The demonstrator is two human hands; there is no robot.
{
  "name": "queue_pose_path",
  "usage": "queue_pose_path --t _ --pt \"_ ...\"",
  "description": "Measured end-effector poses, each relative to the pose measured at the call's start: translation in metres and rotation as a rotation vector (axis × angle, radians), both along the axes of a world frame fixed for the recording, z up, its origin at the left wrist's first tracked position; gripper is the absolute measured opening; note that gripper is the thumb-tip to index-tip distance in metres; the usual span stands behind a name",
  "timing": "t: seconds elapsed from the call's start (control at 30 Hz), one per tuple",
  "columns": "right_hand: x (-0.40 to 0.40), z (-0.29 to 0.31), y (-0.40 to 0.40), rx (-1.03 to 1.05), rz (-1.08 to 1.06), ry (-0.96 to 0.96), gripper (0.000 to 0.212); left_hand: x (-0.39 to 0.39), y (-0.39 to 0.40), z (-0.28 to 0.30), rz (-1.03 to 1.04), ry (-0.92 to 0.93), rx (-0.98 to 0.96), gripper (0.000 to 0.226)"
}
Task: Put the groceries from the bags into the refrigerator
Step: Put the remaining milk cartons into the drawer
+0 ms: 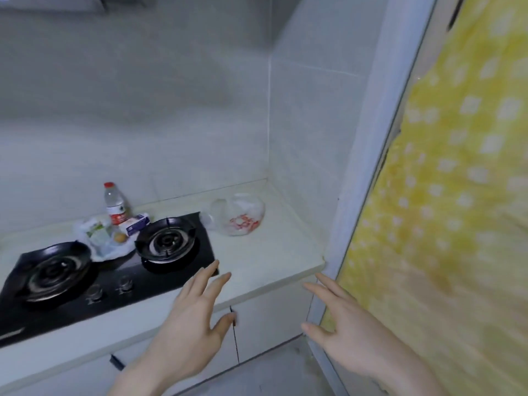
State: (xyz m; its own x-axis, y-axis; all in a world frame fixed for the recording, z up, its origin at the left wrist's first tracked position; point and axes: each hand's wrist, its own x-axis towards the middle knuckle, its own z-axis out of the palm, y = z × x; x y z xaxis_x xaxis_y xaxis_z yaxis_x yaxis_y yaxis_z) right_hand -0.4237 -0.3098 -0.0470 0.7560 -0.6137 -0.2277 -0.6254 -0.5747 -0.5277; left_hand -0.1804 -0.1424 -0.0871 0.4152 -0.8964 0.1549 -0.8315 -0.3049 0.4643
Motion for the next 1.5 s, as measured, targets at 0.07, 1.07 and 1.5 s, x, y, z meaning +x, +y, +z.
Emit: queue_pose_path --t 0.07,1.07,1.5 --pt "0.041 -0.003 0.005 0.012 0.055 -0.014 0.068 0.03 0.017 -0.002 0.06 0.002 0.001 0.068" --pt "0.452 -0.065 0.021 0.057 0.604 -0.087 0.065 0.298 0.151 -0.041 0.629 0.078 0.118 0.066" --pt "0.59 -0.097 -0.019 0.1 0.53 -0.037 0.065 0.455 0.099 -0.051 0.556 0.089 0.23 0.07"
